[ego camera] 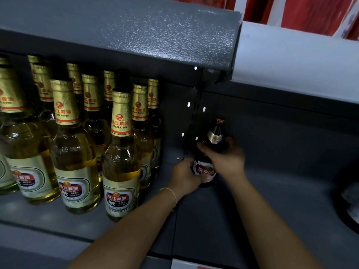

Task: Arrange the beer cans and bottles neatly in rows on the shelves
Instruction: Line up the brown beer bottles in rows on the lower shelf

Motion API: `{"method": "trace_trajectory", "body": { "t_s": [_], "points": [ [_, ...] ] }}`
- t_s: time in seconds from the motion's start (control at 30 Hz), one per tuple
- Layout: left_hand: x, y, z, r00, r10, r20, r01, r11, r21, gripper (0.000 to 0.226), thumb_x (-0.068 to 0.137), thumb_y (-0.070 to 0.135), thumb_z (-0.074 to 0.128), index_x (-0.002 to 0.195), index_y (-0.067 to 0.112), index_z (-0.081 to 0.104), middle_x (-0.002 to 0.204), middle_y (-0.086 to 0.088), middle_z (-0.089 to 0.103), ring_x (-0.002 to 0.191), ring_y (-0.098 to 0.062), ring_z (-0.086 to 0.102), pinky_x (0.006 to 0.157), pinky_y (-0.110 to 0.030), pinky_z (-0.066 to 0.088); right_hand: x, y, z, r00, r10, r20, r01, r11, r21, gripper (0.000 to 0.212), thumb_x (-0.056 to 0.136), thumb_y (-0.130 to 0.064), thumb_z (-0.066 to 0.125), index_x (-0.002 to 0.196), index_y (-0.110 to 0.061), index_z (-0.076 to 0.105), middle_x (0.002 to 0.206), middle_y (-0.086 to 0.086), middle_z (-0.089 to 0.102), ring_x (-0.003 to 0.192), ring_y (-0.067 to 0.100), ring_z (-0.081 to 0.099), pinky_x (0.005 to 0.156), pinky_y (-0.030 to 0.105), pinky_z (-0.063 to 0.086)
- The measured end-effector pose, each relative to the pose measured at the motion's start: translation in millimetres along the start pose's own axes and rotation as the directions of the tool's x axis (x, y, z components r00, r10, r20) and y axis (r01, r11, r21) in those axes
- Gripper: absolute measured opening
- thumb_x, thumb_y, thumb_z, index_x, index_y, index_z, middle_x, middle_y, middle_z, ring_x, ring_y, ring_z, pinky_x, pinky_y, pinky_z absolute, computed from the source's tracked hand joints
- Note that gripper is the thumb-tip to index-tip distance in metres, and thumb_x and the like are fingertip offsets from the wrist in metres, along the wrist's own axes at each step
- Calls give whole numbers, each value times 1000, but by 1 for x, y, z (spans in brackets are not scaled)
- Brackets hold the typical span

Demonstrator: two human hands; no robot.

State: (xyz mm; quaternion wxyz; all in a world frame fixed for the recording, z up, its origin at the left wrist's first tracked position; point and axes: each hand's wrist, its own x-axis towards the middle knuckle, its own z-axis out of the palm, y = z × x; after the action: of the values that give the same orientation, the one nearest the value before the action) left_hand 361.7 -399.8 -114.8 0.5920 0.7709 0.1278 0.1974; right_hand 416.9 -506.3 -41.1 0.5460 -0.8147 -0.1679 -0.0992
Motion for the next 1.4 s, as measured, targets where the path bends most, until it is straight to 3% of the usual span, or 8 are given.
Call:
{"method": "trace_trajectory", "body": {
  "t_s": [0.2,0.43,0.53,0.73,0.93,1.13,1.23,1.4],
  "points": [
    [1,0,1,999,21,-24,-20,998,58,44,64,21,89,93,26,56,99,4,70,91,-9,66,84,-26,55,1,-1,-2,1000,-5,12,6,1000,-20,37,66,-51,87,82,-39,56,86,-20,65,85,3,66,78,28,56],
    [0,5,2,998,18,-60,-14,997,74,50,60,25,92,93,23,54,87,16,63,77,8,59,64,-3,45,5,3,-4,999,0,45,2,998,-59,39,69,-55,83,93,-31,63,93,-13,69,90,8,68,79,30,57],
    [0,5,2,998,12,-64,-7,997,75,49,60,23,91,92,23,54,93,9,68,79,2,62,65,-4,46,6,5,-2,999,6,38,-4,999,-53,47,67,-59,82,99,-30,65,99,-10,70,92,9,68,83,35,58],
    [-4,14,-3,1000,-24,-14,25,994,104,50,62,27,90,94,20,52,96,8,65,87,-5,63,62,-1,43,3,0,0,999,21,27,-19,999,-49,38,72,-53,82,94,-32,60,99,-7,70,93,12,68,86,38,58],
    [-13,23,-5,999,-36,29,26,959,283,49,74,19,79,116,6,58,113,-5,67,107,-18,63,80,-16,44,1,-2,-1,997,15,69,-8,995,-97,46,78,-51,77,111,-22,62,110,0,70,101,19,67,90,39,56],
    [-36,40,-15,997,-15,72,-13,932,361,18,85,15,59,103,10,59,92,3,60,98,-17,60,63,-7,37,-10,2,-15,998,-49,35,54,990,-133,35,93,-38,66,118,-15,62,101,-4,65,98,14,62,81,22,46],
    [-47,51,-20,997,29,71,-52,934,354,21,87,17,57,106,9,61,105,-1,64,103,-18,58,78,-14,38,-16,7,-25,998,-44,-40,40,994,-100,39,93,-38,65,120,-10,64,104,5,70,101,21,65,90,31,52],
    [-52,65,-15,992,119,31,-123,961,246,26,83,7,57,109,6,62,105,-10,69,101,-25,63,92,-33,49,-26,9,-49,992,-95,-89,84,990,-116,28,98,-27,61,113,-5,67,95,5,69,88,12,60,76,19,40]
  ]
}}
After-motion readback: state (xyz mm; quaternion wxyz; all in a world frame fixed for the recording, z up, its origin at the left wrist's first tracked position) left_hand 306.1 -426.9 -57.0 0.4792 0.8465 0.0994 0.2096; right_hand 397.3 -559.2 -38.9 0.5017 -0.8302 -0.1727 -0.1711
